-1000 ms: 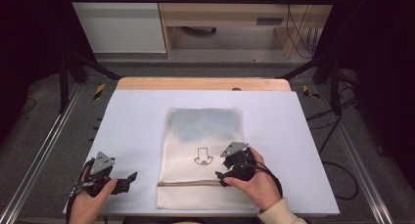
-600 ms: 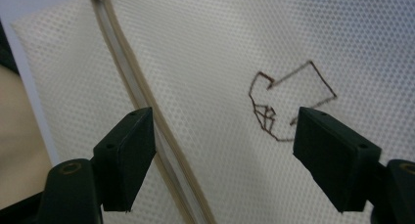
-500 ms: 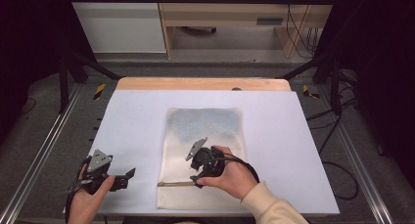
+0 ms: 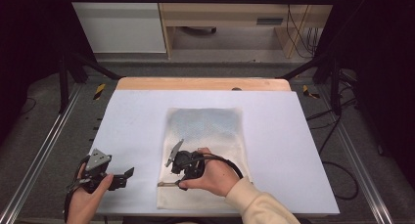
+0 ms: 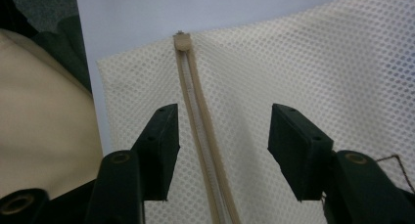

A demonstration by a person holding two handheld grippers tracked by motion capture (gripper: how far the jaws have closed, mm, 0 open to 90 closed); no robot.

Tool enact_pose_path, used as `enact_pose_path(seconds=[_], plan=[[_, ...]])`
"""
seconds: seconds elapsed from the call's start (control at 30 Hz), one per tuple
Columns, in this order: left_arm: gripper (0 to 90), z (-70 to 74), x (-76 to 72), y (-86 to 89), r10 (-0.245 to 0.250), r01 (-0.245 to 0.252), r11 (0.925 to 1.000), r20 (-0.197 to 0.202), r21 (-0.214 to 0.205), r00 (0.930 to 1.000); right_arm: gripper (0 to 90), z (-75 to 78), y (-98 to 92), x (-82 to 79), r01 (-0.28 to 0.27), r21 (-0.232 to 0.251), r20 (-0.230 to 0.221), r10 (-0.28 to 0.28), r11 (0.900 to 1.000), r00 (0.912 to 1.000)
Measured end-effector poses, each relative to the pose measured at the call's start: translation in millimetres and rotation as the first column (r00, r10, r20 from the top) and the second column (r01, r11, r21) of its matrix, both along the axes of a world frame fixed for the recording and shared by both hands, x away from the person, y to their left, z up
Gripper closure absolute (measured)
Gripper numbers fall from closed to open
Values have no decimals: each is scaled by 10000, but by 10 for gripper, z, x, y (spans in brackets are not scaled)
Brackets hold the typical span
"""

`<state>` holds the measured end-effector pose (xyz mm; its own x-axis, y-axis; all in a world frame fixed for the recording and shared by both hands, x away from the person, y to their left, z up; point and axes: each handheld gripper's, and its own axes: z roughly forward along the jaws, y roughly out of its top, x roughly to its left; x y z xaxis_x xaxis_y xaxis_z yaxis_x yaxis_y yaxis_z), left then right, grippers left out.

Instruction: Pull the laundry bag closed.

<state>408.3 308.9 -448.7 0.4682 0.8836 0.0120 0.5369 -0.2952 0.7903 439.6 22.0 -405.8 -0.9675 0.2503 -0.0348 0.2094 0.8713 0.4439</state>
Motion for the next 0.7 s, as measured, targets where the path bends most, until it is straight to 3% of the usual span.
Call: enact_pose_path(seconds=[0.37,0.7], plan=[[52,2,0,-2,-108,108,9999,-73,48,9999,584,-61,196,-39,-327,473,-233,338,9983,9992],[53,-4,-1,-13,-164,164,9999,-87,15,9998,675,-204,493,-37,-594,421,-424,611,9973,9972]])
